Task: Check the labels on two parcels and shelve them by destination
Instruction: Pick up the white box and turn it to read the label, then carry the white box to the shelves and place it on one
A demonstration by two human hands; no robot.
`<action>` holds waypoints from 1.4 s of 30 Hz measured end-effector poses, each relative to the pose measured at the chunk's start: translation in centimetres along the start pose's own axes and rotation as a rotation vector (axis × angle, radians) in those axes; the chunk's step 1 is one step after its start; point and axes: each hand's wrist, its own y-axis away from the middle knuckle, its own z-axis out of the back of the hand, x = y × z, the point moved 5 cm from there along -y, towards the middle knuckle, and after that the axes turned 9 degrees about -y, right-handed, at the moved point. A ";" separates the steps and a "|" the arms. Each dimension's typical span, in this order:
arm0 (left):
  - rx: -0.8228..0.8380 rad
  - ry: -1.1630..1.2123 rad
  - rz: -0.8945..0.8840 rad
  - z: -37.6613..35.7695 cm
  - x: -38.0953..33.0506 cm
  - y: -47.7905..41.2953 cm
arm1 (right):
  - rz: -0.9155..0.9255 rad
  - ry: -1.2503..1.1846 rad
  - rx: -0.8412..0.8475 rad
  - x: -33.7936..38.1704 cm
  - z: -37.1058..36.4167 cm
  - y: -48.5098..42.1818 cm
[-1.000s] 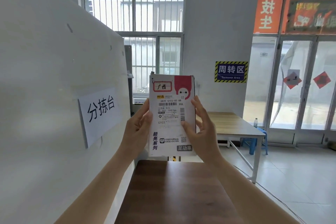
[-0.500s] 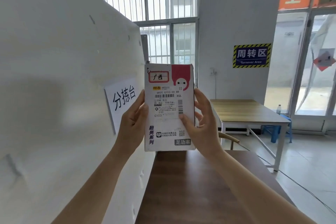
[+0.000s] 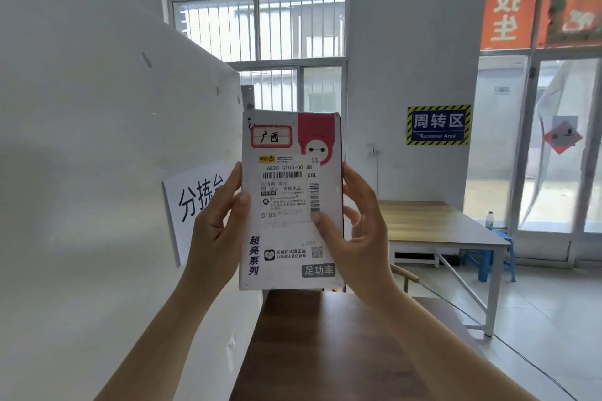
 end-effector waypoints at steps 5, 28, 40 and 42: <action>-0.100 -0.108 0.023 0.4 -2.2 1.3 | 0.036 -0.165 0.049 -0.7 -0.3 -0.4; -0.847 -1.232 0.187 15.8 -38.0 26.0 | -0.220 -1.499 0.601 27.0 -22.8 14.4; -1.247 -1.709 0.293 10.1 -63.7 44.4 | -0.221 -1.956 0.967 57.4 -19.4 28.9; -1.286 -1.766 0.287 8.7 -66.7 46.4 | -0.219 -2.008 0.993 61.0 -17.8 30.4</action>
